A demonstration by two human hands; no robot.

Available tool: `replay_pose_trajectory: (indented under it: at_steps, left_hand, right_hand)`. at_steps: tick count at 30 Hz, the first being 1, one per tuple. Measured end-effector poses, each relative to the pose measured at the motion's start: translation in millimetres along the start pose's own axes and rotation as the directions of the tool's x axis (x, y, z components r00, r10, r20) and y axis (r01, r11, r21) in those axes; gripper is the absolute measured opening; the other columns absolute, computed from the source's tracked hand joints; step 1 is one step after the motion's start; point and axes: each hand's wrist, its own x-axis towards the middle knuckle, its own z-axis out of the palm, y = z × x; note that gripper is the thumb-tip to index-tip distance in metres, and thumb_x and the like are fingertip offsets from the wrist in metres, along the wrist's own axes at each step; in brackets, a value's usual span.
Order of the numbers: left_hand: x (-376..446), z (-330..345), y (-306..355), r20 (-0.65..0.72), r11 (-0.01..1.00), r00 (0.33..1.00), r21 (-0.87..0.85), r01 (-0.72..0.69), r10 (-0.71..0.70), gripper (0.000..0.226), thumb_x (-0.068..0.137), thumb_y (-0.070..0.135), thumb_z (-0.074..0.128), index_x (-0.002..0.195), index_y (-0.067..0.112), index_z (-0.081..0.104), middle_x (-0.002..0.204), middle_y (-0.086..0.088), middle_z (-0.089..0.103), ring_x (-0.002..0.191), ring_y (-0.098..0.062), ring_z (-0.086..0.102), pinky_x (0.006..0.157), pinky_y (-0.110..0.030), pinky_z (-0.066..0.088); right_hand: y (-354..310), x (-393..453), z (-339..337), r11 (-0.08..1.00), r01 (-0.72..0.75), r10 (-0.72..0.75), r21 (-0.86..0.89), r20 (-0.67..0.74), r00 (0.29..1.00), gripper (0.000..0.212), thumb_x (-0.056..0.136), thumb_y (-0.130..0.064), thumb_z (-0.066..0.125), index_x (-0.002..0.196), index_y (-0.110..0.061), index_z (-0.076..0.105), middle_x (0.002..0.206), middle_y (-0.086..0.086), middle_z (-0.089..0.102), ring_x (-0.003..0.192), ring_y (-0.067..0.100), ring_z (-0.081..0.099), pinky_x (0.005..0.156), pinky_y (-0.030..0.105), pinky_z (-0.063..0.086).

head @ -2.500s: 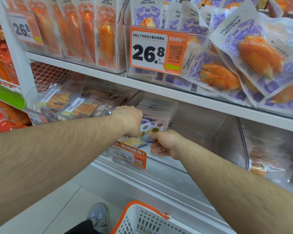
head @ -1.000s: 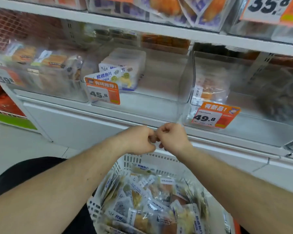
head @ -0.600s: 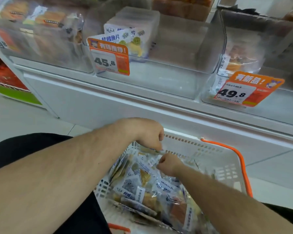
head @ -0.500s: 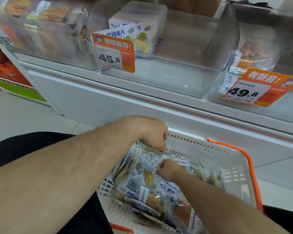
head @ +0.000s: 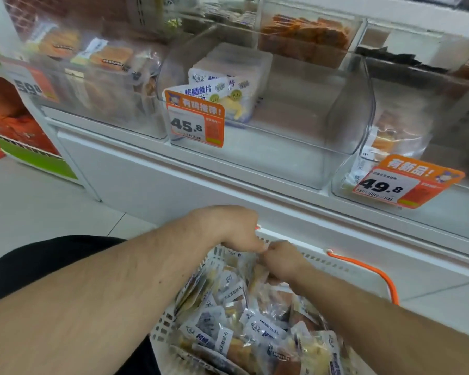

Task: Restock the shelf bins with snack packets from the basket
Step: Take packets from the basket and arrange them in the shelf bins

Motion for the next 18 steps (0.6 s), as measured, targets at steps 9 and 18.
replay_pose_trajectory:
  at_steps: [9,18]
  left_hand:
    - [-4,12,25,-0.332,0.988,0.940,-0.105,-0.116,0.075,0.040,0.085,0.043,0.069,0.116,0.020,0.058,0.106,-0.001,0.065,0.095,-0.022,0.062,0.078,-0.034,0.052]
    - [-28,-31,-1,-0.483,0.644,0.869,-0.700,-0.310,-0.108,0.025,0.086,0.008,0.072,0.091,0.033,0.070,0.092,0.014,0.074,0.086,-0.006,0.067,0.073,-0.023,0.052]
  right_hand:
    - [-58,-61,-71,0.852,-0.007,-0.005,0.523,0.021,1.000,0.016,0.086,-0.006,0.052,0.075,-0.002,0.063,0.075,0.019,0.067,0.061,0.028,0.066,0.064,0.036,0.059]
    - [-62,-79,-115,0.890,0.312,-0.155,0.332,-0.424,0.892,0.034,0.082,-0.032,0.078,0.081,-0.012,0.050,0.063,0.004,0.045,0.057,0.020,0.040,0.059,0.033,0.035]
